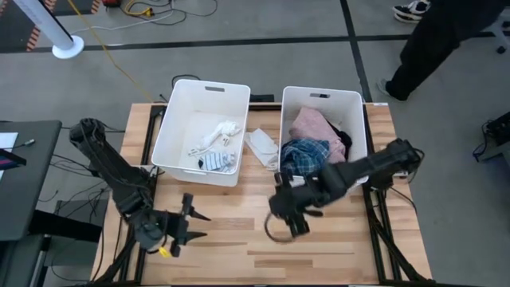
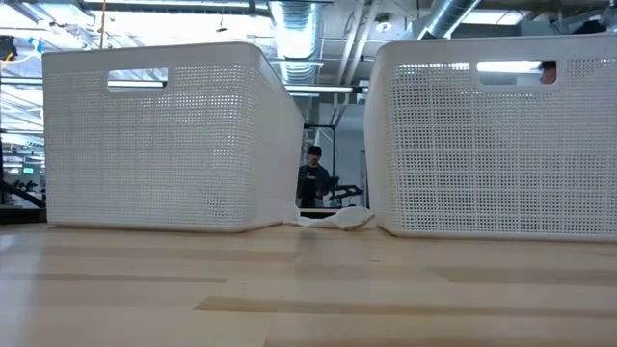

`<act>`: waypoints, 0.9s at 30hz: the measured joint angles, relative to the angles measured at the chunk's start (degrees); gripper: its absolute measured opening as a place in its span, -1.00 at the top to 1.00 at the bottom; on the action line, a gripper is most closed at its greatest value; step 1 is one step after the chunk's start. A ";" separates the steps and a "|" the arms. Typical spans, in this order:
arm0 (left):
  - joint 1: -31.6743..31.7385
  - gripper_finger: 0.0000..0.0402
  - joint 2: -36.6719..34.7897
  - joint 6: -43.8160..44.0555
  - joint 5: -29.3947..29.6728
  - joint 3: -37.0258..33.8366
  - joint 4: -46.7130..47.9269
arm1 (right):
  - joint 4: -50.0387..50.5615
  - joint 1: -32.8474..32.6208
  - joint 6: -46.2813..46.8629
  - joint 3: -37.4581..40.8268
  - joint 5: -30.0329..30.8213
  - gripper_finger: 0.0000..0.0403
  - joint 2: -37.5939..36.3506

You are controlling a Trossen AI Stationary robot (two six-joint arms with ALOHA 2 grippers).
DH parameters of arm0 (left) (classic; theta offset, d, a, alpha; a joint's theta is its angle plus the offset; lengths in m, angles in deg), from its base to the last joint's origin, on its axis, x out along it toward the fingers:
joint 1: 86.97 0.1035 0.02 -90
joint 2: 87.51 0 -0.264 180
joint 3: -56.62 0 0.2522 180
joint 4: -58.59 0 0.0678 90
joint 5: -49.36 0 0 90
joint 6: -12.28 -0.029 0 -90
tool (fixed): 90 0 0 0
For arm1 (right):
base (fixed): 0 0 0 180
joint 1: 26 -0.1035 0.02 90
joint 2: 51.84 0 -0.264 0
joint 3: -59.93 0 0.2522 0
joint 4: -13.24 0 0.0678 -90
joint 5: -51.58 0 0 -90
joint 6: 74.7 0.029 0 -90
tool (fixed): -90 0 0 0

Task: Sort clothes
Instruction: Put the white sock in the left white laundry bin

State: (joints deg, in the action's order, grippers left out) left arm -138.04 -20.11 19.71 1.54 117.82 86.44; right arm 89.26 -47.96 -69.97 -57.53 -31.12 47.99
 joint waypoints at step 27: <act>26.75 -0.02 42.46 -19.94 -6.27 17.78 -18.33 | 9.49 -22.72 32.51 0.00 15.66 -0.29 1.75</act>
State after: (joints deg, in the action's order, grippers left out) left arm -111.29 22.36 -0.23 -4.73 135.60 68.10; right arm 98.75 -70.68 -37.46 -57.53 -15.46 49.74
